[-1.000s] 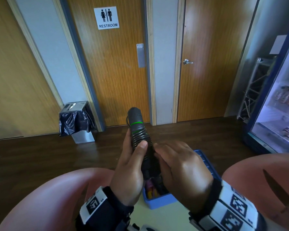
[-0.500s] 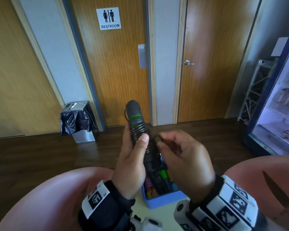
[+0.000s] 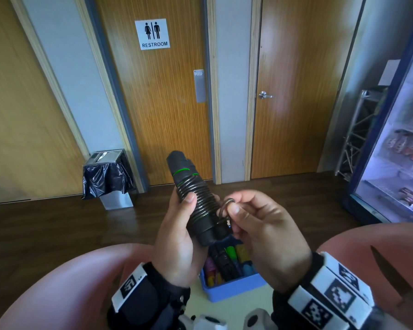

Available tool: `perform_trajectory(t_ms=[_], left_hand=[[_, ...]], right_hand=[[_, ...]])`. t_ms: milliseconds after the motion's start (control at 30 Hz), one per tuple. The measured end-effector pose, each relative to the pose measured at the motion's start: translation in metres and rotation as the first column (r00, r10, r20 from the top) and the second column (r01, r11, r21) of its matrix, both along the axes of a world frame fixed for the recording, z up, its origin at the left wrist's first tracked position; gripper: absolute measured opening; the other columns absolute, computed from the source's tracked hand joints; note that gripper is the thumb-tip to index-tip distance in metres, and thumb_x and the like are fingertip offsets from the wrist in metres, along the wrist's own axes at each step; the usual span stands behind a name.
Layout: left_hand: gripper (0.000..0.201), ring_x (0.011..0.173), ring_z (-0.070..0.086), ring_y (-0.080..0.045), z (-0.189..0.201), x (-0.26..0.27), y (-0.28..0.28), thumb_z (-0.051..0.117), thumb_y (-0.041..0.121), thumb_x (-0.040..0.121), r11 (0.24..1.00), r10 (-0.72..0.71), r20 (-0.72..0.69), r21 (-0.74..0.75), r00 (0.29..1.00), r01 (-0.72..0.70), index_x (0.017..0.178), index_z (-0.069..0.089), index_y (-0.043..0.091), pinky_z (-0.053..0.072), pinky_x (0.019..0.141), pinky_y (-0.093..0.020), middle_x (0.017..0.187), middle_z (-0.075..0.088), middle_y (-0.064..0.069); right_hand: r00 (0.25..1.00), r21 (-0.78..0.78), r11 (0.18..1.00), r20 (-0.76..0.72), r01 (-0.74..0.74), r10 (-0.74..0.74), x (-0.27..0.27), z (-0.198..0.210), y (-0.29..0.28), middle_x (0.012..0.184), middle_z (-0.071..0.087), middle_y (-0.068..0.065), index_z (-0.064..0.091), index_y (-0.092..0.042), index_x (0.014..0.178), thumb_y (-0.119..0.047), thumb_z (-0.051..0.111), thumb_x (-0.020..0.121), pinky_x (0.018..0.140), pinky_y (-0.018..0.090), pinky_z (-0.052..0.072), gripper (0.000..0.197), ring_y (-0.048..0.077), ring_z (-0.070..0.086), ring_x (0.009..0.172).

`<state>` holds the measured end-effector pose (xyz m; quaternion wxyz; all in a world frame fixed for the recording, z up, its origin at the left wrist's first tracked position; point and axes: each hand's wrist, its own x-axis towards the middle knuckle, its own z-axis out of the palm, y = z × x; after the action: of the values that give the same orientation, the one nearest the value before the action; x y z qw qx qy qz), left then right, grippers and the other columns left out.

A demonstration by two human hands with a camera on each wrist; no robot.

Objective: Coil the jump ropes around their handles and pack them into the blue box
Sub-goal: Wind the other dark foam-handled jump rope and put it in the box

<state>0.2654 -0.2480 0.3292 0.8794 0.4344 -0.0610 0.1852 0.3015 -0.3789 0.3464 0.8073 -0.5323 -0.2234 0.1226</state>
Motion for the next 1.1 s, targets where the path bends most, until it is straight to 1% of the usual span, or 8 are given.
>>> perform_trajectory(t_ms=[133, 267, 367, 567, 667, 833, 967, 1100], left_hand=[[0.063, 0.083, 0.059, -0.031, -0.003, -0.004, -0.006, 0.072, 0.032, 0.082, 0.989, 0.083, 0.012, 0.122, 0.997, -0.083, 0.132, 0.044, 0.004, 0.051, 0.076, -0.045, 0.094, 0.055, -0.02], [0.072, 0.109, 0.056, -0.038, -0.008, -0.008, -0.003, 0.066, 0.041, 0.081, 0.94, 0.166, 0.005, 0.3, 0.986, -0.16, 0.147, 0.038, 0.031, 0.039, 0.102, -0.066, 0.117, 0.059, -0.017], [0.081, 0.134, 0.046, -0.034, -0.009, -0.011, -0.004, 0.072, 0.056, 0.075, 0.893, 0.214, 0.021, 0.4, 0.977, -0.205, 0.147, 0.033, 0.048, 0.028, 0.113, -0.064, 0.141, 0.053, -0.011], [0.072, 0.14, 0.041, -0.022, -0.007, -0.013, -0.011, 0.064, 0.057, 0.077, 0.845, 0.274, 0.068, 0.459, 0.959, -0.273, 0.142, 0.032, 0.059, 0.027, 0.117, -0.057, 0.152, 0.043, 0.001], [0.077, 0.136, 0.046, -0.029, -0.006, -0.012, -0.013, 0.067, 0.057, 0.077, 0.83, 0.291, 0.104, 0.467, 0.951, -0.305, 0.143, 0.028, 0.059, 0.03, 0.114, -0.061, 0.147, 0.048, -0.005], [0.082, 0.13, 0.051, -0.019, -0.001, -0.014, -0.02, 0.059, 0.051, 0.08, 0.771, 0.293, 0.151, 0.546, 0.944, -0.326, 0.15, 0.016, 0.053, 0.037, 0.113, -0.051, 0.147, 0.049, 0.006], [0.08, 0.145, 0.03, -0.011, 0.001, -0.014, -0.023, 0.055, 0.043, 0.086, 0.709, 0.248, 0.242, 0.614, 0.938, -0.346, 0.152, 0.009, 0.043, 0.027, 0.12, -0.038, 0.158, 0.028, 0.019], [0.085, 0.142, 0.037, -0.024, -0.001, -0.012, -0.016, 0.063, 0.035, 0.076, 0.788, 0.145, 0.145, 0.582, 0.979, -0.203, 0.147, 0.02, 0.055, 0.026, 0.117, -0.057, 0.156, 0.037, 0.002]], right_hand=[[0.996, -0.078, 0.997, -0.084, 0.024, -0.03, 0.003, 0.006, -0.004, 0.069, 0.066, 0.008, 0.061, -0.011, 0.082, 0.0, 0.062, 0.091, 0.054, 0.027, 0.041, 0.014, 0.014, 0.045, 0.055], [0.996, -0.204, 0.977, -0.058, 0.058, -0.071, 0.0, 0.014, -0.01, 0.065, 0.067, 0.007, 0.063, -0.012, 0.073, -0.002, 0.069, 0.087, 0.052, 0.028, 0.042, 0.018, 0.014, 0.048, 0.052], [0.982, -0.317, 0.932, 0.113, 0.178, -0.149, -0.004, 0.019, -0.014, 0.055, 0.063, -0.003, 0.067, -0.011, 0.072, -0.007, 0.075, 0.084, 0.052, 0.02, 0.044, 0.015, 0.006, 0.052, 0.049], [0.927, -0.361, 0.868, 0.283, 0.341, -0.247, -0.013, 0.018, -0.015, 0.079, 0.068, -0.001, 0.073, -0.021, 0.075, -0.022, 0.074, 0.086, 0.058, 0.012, 0.045, 0.011, 0.002, 0.06, 0.062], [0.933, -0.359, 0.889, 0.318, 0.284, -0.17, -0.021, 0.017, -0.016, 0.089, 0.073, -0.005, 0.077, -0.024, 0.09, -0.03, 0.069, 0.087, 0.07, 0.017, 0.053, 0.011, 0.004, 0.068, 0.081], [0.931, -0.244, 0.914, 0.251, 0.325, -0.264, -0.025, 0.012, -0.009, 0.076, 0.074, -0.008, 0.076, -0.017, 0.085, -0.014, 0.067, 0.091, 0.063, 0.015, 0.052, 0.01, 0.003, 0.069, 0.07], [0.864, -0.339, 0.828, 0.404, 0.447, -0.301, -0.02, 0.001, -0.007, 0.074, 0.068, -0.008, 0.068, -0.023, 0.082, -0.017, 0.059, 0.095, 0.061, 0.014, 0.045, 0.016, 0.004, 0.063, 0.074], [0.825, -0.379, 0.782, 0.487, 0.495, -0.287, -0.015, -0.008, -0.009, 0.075, 0.065, -0.011, 0.064, -0.028, 0.081, -0.017, 0.06, 0.094, 0.061, 0.009, 0.041, 0.017, 0.001, 0.061, 0.077]])
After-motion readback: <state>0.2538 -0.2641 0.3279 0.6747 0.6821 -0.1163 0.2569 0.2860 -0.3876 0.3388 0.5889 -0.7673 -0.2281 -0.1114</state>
